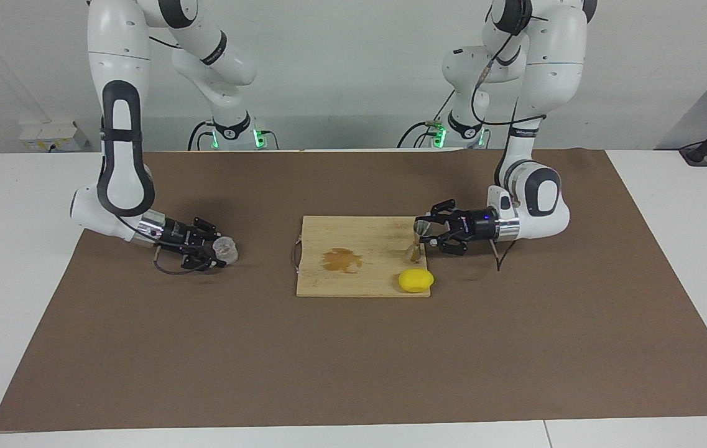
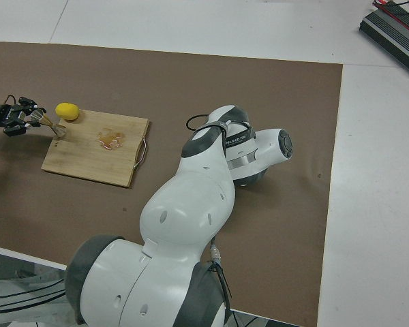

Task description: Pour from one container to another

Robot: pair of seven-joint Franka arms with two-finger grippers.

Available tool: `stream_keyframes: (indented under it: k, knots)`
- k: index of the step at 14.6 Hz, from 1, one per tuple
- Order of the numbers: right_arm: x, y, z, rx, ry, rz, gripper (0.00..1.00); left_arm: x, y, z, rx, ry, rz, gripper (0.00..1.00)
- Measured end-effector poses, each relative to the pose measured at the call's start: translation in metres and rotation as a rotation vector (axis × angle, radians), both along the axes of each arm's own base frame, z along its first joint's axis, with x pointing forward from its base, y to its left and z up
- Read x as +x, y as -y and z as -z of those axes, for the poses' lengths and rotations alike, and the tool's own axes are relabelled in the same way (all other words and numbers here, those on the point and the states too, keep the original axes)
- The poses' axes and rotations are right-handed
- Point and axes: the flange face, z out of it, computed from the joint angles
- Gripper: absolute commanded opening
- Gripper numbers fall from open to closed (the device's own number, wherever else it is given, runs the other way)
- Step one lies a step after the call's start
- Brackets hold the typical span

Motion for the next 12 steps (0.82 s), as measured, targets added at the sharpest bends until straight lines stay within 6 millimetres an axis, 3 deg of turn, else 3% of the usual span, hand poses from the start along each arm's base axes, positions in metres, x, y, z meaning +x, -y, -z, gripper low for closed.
stream_keyframes:
  k: [6, 9, 12]
  knots:
    - [0.001, -0.006, -0.001, 0.0, 0.002, -0.012, 0.69, -0.017, 0.083, -0.001, -0.021, -0.036, -0.05, 0.32]
    - [0.001, -0.007, -0.001, 0.0, 0.001, -0.012, 0.63, -0.031, 0.125, -0.002, -0.027, -0.059, -0.073, 0.32]
    - [0.001, -0.007, -0.001, 0.0, 0.002, -0.012, 0.27, -0.046, 0.157, 0.001, -0.011, -0.084, -0.094, 0.33]
